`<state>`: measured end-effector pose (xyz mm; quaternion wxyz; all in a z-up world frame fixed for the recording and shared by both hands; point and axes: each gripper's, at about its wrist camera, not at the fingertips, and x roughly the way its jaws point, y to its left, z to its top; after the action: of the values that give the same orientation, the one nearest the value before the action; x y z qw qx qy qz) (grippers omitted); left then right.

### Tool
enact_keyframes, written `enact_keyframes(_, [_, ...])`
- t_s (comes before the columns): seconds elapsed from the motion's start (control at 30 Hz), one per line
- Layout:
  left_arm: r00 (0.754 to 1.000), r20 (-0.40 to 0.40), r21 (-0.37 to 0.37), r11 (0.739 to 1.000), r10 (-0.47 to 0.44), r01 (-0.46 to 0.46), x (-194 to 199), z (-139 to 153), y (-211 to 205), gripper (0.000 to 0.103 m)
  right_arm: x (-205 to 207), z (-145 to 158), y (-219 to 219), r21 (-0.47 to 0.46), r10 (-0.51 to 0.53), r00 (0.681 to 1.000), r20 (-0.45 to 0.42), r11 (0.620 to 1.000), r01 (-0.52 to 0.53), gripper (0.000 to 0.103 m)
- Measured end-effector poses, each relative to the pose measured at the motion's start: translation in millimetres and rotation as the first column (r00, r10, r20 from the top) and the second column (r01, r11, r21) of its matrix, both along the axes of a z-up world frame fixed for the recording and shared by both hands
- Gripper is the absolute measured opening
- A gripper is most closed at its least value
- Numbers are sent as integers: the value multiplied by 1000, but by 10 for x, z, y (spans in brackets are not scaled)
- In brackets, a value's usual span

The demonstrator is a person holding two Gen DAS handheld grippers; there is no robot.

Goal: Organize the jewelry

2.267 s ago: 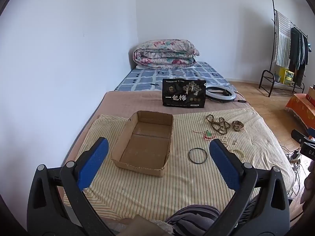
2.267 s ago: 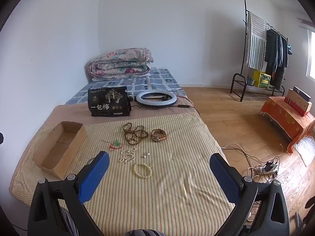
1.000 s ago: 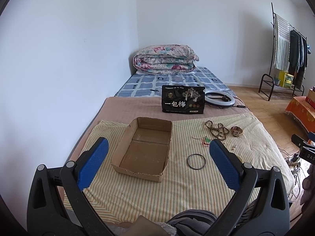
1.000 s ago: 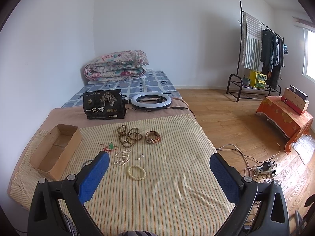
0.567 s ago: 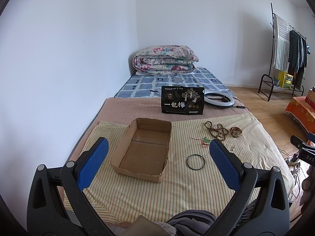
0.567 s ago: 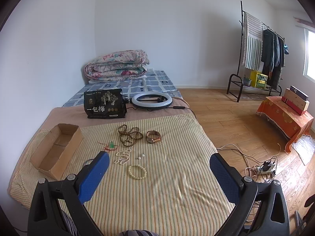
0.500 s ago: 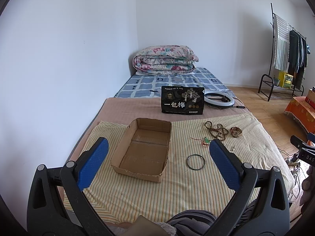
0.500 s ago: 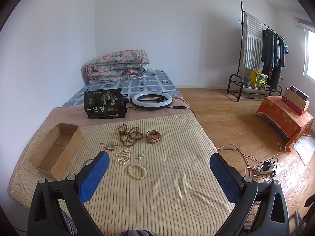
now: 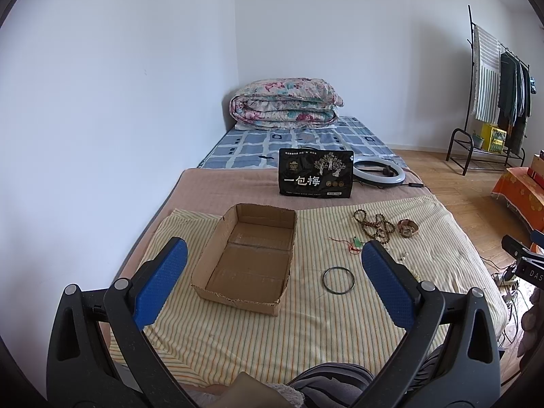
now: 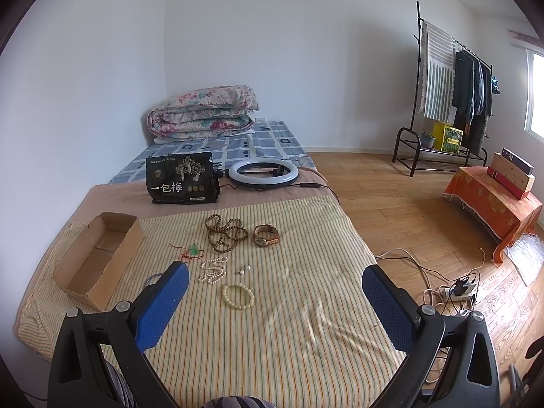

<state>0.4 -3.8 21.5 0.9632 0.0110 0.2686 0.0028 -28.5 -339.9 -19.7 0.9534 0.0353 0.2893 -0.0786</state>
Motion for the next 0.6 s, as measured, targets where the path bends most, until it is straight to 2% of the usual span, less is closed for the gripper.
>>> enact_keyframes(0.6, [1000, 1, 3, 1000, 1, -1, -12, -1, -38, 103, -14, -17, -4, -1, 0, 1000, -5, 1000, 0, 103])
